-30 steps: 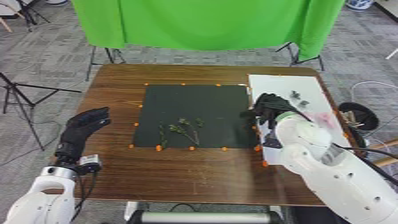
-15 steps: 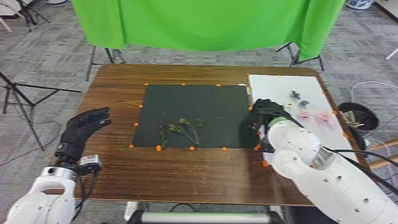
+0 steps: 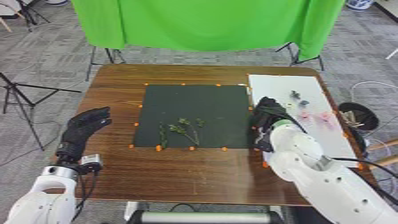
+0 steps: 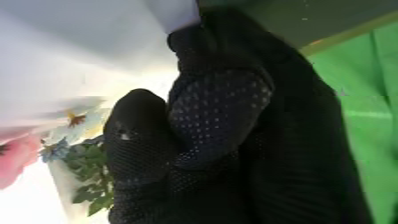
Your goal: Arrange flowers
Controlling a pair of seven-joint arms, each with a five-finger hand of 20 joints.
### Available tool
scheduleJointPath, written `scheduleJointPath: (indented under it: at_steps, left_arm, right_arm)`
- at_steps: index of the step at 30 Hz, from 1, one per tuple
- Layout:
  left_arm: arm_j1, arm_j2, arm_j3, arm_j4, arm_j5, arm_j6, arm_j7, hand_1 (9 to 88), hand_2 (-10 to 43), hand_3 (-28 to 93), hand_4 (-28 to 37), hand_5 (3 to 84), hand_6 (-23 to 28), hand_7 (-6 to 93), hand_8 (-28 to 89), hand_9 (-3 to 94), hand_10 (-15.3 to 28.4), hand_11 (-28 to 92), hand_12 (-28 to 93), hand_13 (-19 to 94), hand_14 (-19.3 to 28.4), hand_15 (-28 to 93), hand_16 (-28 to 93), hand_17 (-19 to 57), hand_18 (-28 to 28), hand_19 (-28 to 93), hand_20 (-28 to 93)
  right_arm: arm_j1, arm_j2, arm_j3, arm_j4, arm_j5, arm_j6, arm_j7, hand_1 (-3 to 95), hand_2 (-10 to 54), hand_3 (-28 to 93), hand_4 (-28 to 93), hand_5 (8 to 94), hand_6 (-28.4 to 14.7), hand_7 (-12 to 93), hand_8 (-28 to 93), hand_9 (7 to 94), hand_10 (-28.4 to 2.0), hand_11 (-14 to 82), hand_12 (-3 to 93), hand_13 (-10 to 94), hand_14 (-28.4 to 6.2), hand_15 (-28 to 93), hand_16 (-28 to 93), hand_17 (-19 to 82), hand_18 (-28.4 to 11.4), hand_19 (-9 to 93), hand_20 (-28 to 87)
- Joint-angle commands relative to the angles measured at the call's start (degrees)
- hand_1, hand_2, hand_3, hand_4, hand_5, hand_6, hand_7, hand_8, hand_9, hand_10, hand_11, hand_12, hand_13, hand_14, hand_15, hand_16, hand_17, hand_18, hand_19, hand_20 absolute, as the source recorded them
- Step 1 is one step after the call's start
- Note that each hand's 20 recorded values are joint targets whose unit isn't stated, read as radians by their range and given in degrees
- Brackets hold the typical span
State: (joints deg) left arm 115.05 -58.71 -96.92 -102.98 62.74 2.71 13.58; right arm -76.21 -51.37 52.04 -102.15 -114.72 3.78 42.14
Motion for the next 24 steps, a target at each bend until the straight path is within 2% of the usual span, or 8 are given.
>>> scheduleJointPath:
  at_steps: [1,3,6,9,12,18,23,24]
  left_arm:
    - [0.2,-0.69,0.07,0.19,0.39,-0.59,-0.73,41.1,-9.5,63,-13.7,47.3,0.1,21.8,-9,42.1,11.3,22,15,37,16.0,27,1,9.5,13.7,19,24]
    - [-0.3,-0.68,0.2,0.44,0.41,-0.96,-0.9,41.2,-9.5,63,-13.7,47.4,0.1,21.7,-9,42.1,11.3,22,15,37,16.0,27,1,9.4,13.7,19,24]
    - [-0.6,-0.56,0.41,0.58,0.4,-0.75,-0.78,41.3,-9.5,63,-13.5,47.4,0.1,21.8,-9,42.1,11.4,22,15,37,15.8,27,1,9.5,13.7,19,24]
    - [-0.4,-0.65,0.33,0.47,0.27,-0.61,-0.44,41.4,-9.5,63,-13.4,47.4,0.1,21.9,-9,42.1,11.4,22,15,37,15.8,27,1,9.5,13.7,19,24]
    - [-0.2,-0.69,0.39,0.42,0.22,-0.44,-0.43,41.5,-9.5,63,-13.5,47.3,0.1,21.9,-9,42.1,11.3,22,15,37,15.9,27,1,9.5,13.6,19,24]
    - [-0.1,-0.49,0.35,0.34,-0.08,0.12,-0.15,41.6,-9.5,63,-13.4,47.4,0.4,21.6,-9,42.1,11.3,22,15,37,15.9,27,1,9.6,13.6,19,24]
    - [-0.5,-0.5,0.73,0.49,-0.02,0.03,-0.11,41.6,-9.5,63,-13.3,47.3,0.4,21.5,-9,42.0,11.3,22,15,37,15.9,27,1,9.6,13.6,19,24]
    - [-0.1,-0.52,0.58,0.26,-0.06,0.19,-0.12,41.7,-9.5,63,-13.3,47.3,0.5,21.4,-9,42.0,11.3,22,15,37,15.9,27,1,9.6,13.6,19,24]
  right_arm:
    - [-4.3,-0.5,-4.5,3.5,-1.0,2.1,-0.9,94.6,-9.5,-22,49,76.5,-6.1,25,24,93.7,-12.2,13.6,33.7,94,-1.6,53,17,79,-2.0,74,47]
    - [-4.3,-0.3,-5.0,3.5,-0.8,4.2,-0.9,94.6,-9.5,-23,51,75.5,-5.9,29,22,93.7,-12.6,14.0,35.9,94,-1.4,52,18,79,-1.9,73,48]
    - [-3.7,0.0,-5.6,4.1,0.1,8.3,-1.9,94.6,-9.5,-25,57,74.8,-5.6,34,20,93.6,-13.5,13.4,41.6,94,-1.0,52,20,78,-1.1,73,51]
    - [-3.1,0.2,-5.9,4.4,5.0,16.4,-3.9,94.6,-9.5,-26,63,74.2,-5.6,36,20,92.7,-14.5,13.2,48.1,94,-0.9,52,22,78,-0.8,72,54]
    - [-2.7,0.6,-5.6,4.2,6.4,21.5,-5.8,94.6,-9.5,-27,65,73.2,-5.4,39,19,91.7,-15.0,13.6,51.3,94,-0.9,51,25,78,-0.6,72,55]
    - [-1.0,2.2,-5.1,1.8,4.4,23.6,-9.0,94.6,-9.5,-28,67,72.4,-5.5,42,18,91.1,-15.4,14.8,52.2,94,-0.9,51,26,78,-0.8,73,56]
    - [0.2,3.2,-4.7,-0.8,3.1,24.5,-10.3,94.6,-9.5,-28,68,72.3,-5.6,44,17,91.0,-15.4,15.2,52.2,94,-0.9,52,26,77,-0.8,73,56]
    - [0.3,3.4,-4.4,-1.3,3.4,24.1,-11.2,94.6,-9.5,-28,68,72.3,-5.7,44,17,91.0,-15.4,15.2,52.2,94,-0.9,52,27,78,-0.8,73,56]
